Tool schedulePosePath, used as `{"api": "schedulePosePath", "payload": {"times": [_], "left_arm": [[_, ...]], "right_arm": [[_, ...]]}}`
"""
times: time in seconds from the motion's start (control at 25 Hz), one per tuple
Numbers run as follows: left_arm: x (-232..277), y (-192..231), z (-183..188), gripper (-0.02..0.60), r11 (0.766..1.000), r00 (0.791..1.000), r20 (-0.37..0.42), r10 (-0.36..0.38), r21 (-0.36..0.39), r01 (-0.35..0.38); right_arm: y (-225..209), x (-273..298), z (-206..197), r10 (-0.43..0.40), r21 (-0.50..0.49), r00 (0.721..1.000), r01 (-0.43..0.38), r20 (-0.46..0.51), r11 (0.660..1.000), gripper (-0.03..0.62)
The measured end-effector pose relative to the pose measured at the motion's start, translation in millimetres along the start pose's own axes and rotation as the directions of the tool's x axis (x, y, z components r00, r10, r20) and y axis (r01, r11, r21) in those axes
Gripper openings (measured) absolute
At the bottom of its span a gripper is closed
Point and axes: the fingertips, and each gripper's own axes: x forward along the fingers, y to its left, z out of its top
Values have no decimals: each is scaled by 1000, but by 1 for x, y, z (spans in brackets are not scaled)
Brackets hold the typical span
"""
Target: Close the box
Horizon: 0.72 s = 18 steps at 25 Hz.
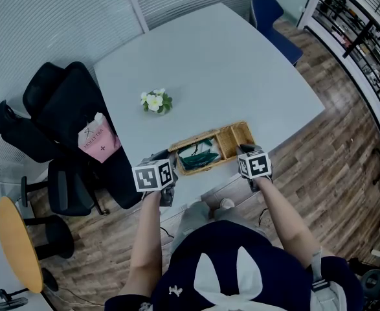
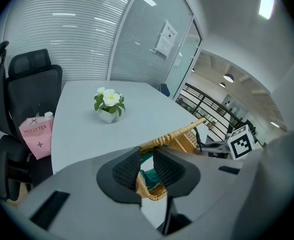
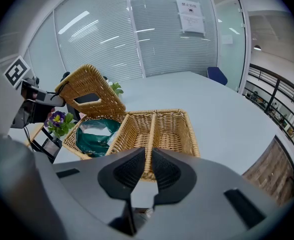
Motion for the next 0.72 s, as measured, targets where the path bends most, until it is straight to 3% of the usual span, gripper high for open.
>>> {"api": "schedulePosePath", "payload": {"times": [0.72], "left_arm": [[1,-3,-13,86,1000,1000,-13,-2,-13,2]], "right_arm": [[-1,-2,2,-8,-4,1000,8,6,1000,51]]}}
